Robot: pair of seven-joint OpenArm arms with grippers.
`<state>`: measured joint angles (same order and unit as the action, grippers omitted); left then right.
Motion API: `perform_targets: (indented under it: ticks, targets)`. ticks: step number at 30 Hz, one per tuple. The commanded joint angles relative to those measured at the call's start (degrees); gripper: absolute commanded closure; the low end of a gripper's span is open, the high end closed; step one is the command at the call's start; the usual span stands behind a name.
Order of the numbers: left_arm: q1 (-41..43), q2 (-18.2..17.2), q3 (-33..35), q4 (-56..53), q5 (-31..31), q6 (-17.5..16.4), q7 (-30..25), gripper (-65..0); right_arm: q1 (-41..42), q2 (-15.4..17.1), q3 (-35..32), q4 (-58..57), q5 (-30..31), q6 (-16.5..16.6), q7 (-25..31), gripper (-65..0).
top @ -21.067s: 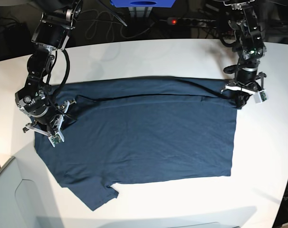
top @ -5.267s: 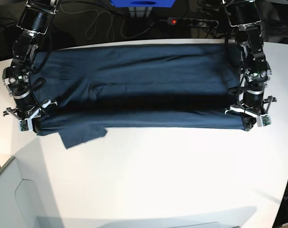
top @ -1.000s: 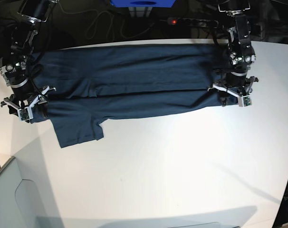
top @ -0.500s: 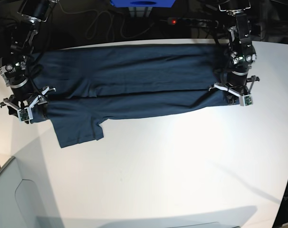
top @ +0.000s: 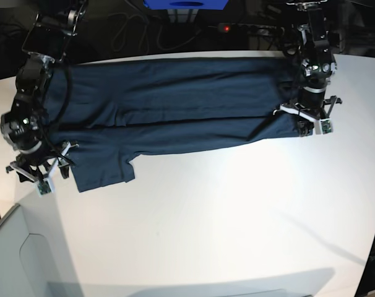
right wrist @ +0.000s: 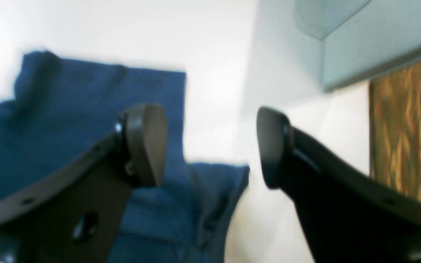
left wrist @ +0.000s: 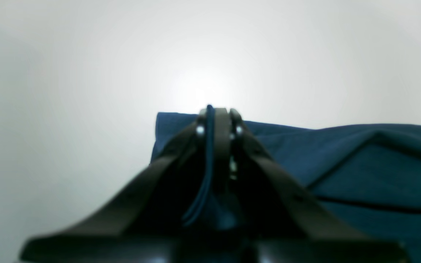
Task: Fold the T-shirt properly
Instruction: 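Shift the right gripper along the folded edge toward the sleeve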
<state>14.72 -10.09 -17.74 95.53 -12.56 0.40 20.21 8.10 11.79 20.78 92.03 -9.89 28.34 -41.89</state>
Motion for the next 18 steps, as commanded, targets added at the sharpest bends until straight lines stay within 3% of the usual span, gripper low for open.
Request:
perform_targets:
  ticks: [1, 5, 12, 18]
  targets:
    - [-0.2, -0.4, -0.2, 1.2, -0.1, 0.1, -1.3, 0.0, 2.6, 0.8, -1.1, -0.6, 0.9, 0.1, 0.4, -37.5]
    - [-0.2, -0.6, -0.2, 1.2, 0.0, 0.1, -1.3, 0.0, 8.6, 1.2, -3.9, -10.4, 0.9, 0.1, -2.1, -37.5]
    - [-0.2, -0.9, -0.2, 1.2, 0.0, 0.1, -1.3, 0.0, 14.3, 1.2, -4.1, -26.3, 0.8, -0.1, -1.8, -37.5]
    - [-0.3, -0.9, -0.2, 1.2, 0.0, 0.0, -1.3, 0.0, 13.7, 2.2, -4.0, -28.7, 0.8, -0.2, -1.0, -37.5]
